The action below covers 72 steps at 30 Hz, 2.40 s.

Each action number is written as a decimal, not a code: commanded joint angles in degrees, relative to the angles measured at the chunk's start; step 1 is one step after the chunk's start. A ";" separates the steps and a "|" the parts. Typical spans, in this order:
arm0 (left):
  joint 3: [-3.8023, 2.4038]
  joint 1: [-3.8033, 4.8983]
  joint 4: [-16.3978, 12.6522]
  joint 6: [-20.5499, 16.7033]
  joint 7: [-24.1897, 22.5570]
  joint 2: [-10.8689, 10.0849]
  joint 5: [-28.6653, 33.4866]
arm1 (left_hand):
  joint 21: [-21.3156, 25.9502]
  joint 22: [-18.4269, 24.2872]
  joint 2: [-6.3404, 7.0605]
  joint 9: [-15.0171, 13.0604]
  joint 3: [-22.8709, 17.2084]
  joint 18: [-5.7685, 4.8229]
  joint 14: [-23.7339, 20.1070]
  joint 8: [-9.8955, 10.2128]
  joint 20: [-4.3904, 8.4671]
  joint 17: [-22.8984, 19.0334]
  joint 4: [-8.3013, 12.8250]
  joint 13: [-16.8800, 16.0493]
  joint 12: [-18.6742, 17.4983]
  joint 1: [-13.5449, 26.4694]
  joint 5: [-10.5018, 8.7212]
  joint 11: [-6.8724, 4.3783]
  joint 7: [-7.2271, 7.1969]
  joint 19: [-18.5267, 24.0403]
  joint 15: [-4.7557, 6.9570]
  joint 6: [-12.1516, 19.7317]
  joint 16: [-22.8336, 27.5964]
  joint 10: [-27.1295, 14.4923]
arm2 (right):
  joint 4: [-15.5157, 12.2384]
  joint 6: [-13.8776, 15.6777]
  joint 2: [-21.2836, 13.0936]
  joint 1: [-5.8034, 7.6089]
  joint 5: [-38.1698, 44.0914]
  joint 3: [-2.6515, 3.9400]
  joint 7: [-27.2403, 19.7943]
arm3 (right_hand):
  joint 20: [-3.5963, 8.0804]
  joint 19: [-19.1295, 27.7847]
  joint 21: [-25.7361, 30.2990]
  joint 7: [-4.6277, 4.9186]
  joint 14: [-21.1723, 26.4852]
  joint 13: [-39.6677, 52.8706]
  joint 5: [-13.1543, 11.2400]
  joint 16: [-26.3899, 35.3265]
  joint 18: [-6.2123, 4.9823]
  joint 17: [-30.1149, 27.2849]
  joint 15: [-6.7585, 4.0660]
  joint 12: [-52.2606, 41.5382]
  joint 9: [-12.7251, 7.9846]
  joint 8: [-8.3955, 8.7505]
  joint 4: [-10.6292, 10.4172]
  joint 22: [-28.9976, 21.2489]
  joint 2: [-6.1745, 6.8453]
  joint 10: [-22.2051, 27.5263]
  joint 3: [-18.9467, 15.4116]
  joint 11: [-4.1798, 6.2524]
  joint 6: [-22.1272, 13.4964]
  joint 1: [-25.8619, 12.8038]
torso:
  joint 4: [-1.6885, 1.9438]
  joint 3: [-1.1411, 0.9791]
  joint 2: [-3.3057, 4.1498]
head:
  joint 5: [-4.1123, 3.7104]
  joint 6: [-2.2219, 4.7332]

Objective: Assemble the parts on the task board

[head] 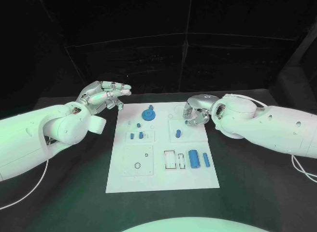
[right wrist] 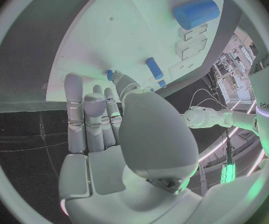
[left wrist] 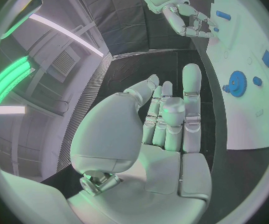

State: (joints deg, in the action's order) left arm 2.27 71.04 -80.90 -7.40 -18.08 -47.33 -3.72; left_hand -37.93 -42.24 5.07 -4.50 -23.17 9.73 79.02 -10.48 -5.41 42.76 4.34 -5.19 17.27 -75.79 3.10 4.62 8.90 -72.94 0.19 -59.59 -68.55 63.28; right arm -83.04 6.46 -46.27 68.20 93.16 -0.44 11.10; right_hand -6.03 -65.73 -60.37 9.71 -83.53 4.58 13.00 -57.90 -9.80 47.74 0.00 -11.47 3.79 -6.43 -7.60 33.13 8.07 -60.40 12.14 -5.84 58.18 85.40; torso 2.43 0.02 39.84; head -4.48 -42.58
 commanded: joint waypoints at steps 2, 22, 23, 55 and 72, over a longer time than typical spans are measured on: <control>-0.03 0.06 0.00 1.35 -1.68 -0.03 0.82 | 0.27 0.05 -0.09 0.05 0.29 0.72 -0.32 -0.27 -0.09 -0.05 -0.11 0.08 0.20 0.31 -0.07 0.18 0.16 0.44 0.00 0.14 0.10 -0.01 | -0.17 -2.31 0.07 -0.03 0.84 0.01 0.23 | -0.17 -0.40 -0.72 -0.16 -0.19 -0.32 0.11 -0.76 0.10 0.71 0.34 -0.17 0.10 0.22 0.03 0.69 -0.17 -0.91 0.85 0.20 0.72 0.49 | -0.05 -0.04 -0.05 | -0.03 -0.02; -0.03 0.06 0.23 1.29 -1.23 -0.09 0.82 | 0.55 0.19 -0.14 0.17 0.26 0.69 -0.65 -0.26 -0.15 -0.65 0.07 0.17 0.22 0.12 -0.04 0.30 0.30 0.66 -0.10 0.51 0.42 -0.33 | 0.29 -4.10 1.09 -0.86 0.82 0.01 1.21 | 0.61 -2.58 -4.31 -1.26 -0.98 -0.91 -2.40 -4.19 0.87 4.04 -0.56 -0.16 0.20 0.18 1.15 5.82 -1.37 -5.01 7.61 1.34 4.29 0.49 | -0.07 -0.02 0.00 | -0.16 -0.15; -0.03 0.06 0.24 1.32 -1.21 -0.07 0.82 | 0.55 0.20 -0.15 0.17 0.26 0.69 -0.65 -0.26 -0.16 -0.65 0.08 0.17 0.22 0.12 -0.04 0.30 0.30 0.66 -0.11 0.52 0.42 -0.34 | 0.32 -4.25 1.16 -0.95 0.83 0.01 1.31 | 0.63 -2.62 -4.41 -1.28 -0.98 -0.91 -2.44 -4.26 0.89 4.09 -0.58 -0.13 0.20 0.20 1.21 5.95 -1.35 -5.13 7.82 1.38 4.39 0.43 | -0.05 -0.02 -0.01 | -0.15 -0.15; -0.02 0.08 0.99 1.40 -0.51 -0.32 -0.61 | 0.76 0.31 -0.74 0.28 -0.26 0.71 -0.77 -0.38 -0.21 -0.74 0.50 0.28 0.34 -0.61 0.05 0.39 0.42 0.74 -0.17 0.82 0.41 -0.69 | -7.11 5.51 -3.72 -0.72 -0.67 0.21 3.98 | 1.00 -4.32 -8.34 -1.56 -1.25 -0.84 -5.96 -7.40 1.68 6.63 -0.92 0.87 0.17 1.10 4.65 11.46 -1.24 -7.46 15.77 1.81 6.57 -1.06 | -0.06 0.08 -0.18 | 0.72 0.30; -0.01 0.08 1.82 1.28 -0.71 0.15 -0.98 | 0.78 0.32 -0.83 0.29 -0.33 0.71 -0.78 -0.42 -0.22 -0.77 0.53 0.30 0.37 -0.67 0.06 0.40 0.44 0.73 -0.18 0.84 0.41 -0.72 | -15.48 8.99 -4.36 0.17 -5.43 1.73 1.74 | 0.95 -4.37 -8.88 -1.42 -1.22 -0.84 -4.99 -7.83 1.75 6.89 -0.84 1.12 0.15 1.43 5.45 12.08 -0.80 -7.52 17.20 1.69 6.65 -1.66 | 0.02 0.35 -0.68 | 2.14 0.33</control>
State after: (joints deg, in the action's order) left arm 2.29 71.05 -79.15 -6.56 -18.31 -47.30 -4.27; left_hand -37.49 -41.99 4.55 -4.30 -23.46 9.71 78.61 -10.67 -5.75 42.06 4.63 -4.98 17.27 -76.31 3.10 5.04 9.31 -72.60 0.19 -59.18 -68.30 62.86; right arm -97.75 13.24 -51.12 68.26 89.54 1.26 14.41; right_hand -5.02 -69.64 -69.00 8.28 -84.05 3.67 7.72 -65.52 -8.89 54.57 -0.52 -10.55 3.93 -5.30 -2.16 45.15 7.24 -67.46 28.98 -4.10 64.57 84.27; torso 2.39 0.30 39.23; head -2.64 -42.25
